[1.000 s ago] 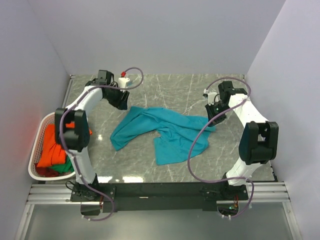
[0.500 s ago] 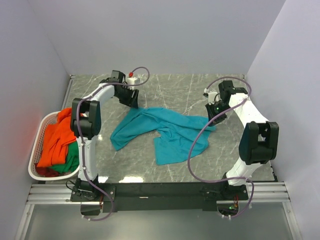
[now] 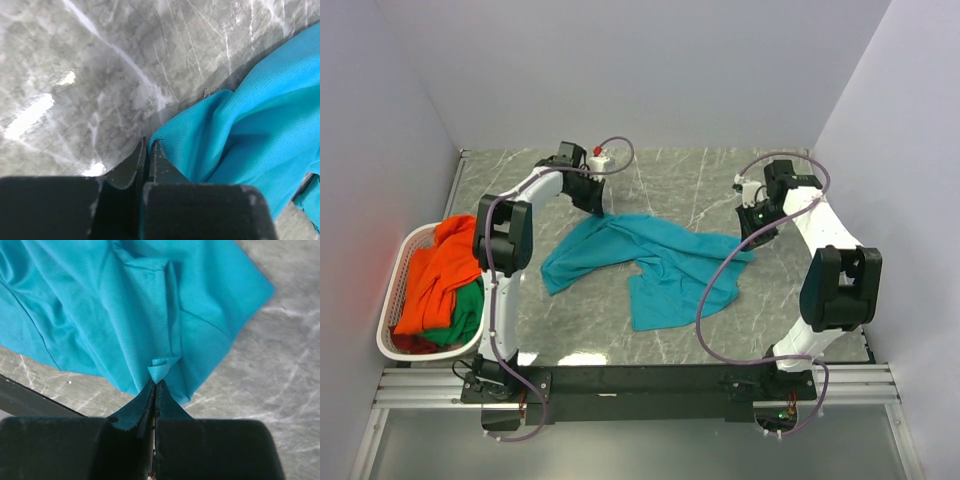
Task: Fold and stack the t-shirts
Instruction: Flatten the tshirt out
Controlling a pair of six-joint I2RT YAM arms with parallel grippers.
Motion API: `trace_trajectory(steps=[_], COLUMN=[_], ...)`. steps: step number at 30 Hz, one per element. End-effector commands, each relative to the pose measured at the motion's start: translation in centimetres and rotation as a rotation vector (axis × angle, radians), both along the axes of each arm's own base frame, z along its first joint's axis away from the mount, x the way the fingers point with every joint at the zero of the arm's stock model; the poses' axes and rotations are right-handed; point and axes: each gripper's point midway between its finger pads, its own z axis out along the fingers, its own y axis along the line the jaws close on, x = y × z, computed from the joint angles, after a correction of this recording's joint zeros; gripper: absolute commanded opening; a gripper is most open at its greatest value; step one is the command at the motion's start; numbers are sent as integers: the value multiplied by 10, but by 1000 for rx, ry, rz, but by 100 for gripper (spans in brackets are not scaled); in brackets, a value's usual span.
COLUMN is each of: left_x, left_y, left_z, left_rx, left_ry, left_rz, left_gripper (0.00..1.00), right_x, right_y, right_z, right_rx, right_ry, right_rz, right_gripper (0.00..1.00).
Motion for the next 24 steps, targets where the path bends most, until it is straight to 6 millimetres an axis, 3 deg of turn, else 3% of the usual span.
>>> trace_trajectory(steps=[1, 2, 3, 4, 5, 6, 7, 8, 9, 10, 11, 12, 15, 17, 20, 24], left_x=[21, 17, 13, 8, -10, -26, -42, -70, -98, -118, -150, -174, -231, -260, -274, -259], left_y=[7, 12, 17, 26, 30, 37, 39, 45, 49, 53, 60, 68, 90, 102, 119, 111], left_z=[75, 85, 117, 130, 127, 151, 152, 129, 139, 131, 100, 100, 59, 38, 37, 63], left_rx=[-84, -90, -104, -108, -101, -99, -83, -49, -34, -18, 4, 36, 115, 158, 226, 170], left_ry=[-173, -203, -272, -304, -306, -364, -375, -358, -373, -360, -308, -302, -218, -162, -152, -193], left_rz=[-11, -41, -61, -78, -147, -190, -240, -334, -383, -426, -496, -528, -609, -643, -645, -539], left_gripper=[0, 0, 0, 0, 0, 0, 0, 0, 0, 0, 0, 0, 8, 19, 37, 46], right_x=[15, 18, 20, 19, 10, 2, -10, -16, -22, -32, -37, -41, -56, -66, -76, -85], right_y=[-16, -18, -26, -27, -25, -25, -24, -26, -30, -30, -30, -28, -25, -27, -28, -20], right_z=[30, 35, 39, 44, 44, 47, 36, 32, 30, 20, 17, 14, 3, -7, -17, -26], right_rx=[11, 21, 28, 39, 49, 42, 36, 25, -2, -4, -2, 3, 17, 6, 1, 28], right_ry=[-88, -94, -97, -103, -78, -94, -66, -63, -70, -39, -28, -20, 23, 54, 89, 124], right_rz=[-46, -53, -72, -68, -56, -25, -15, -8, 4, 12, 18, 33, 53, 63, 81, 83], right_gripper=[0, 0, 0, 0, 0, 0, 0, 0, 0, 0, 0, 0, 0, 0, 0, 0])
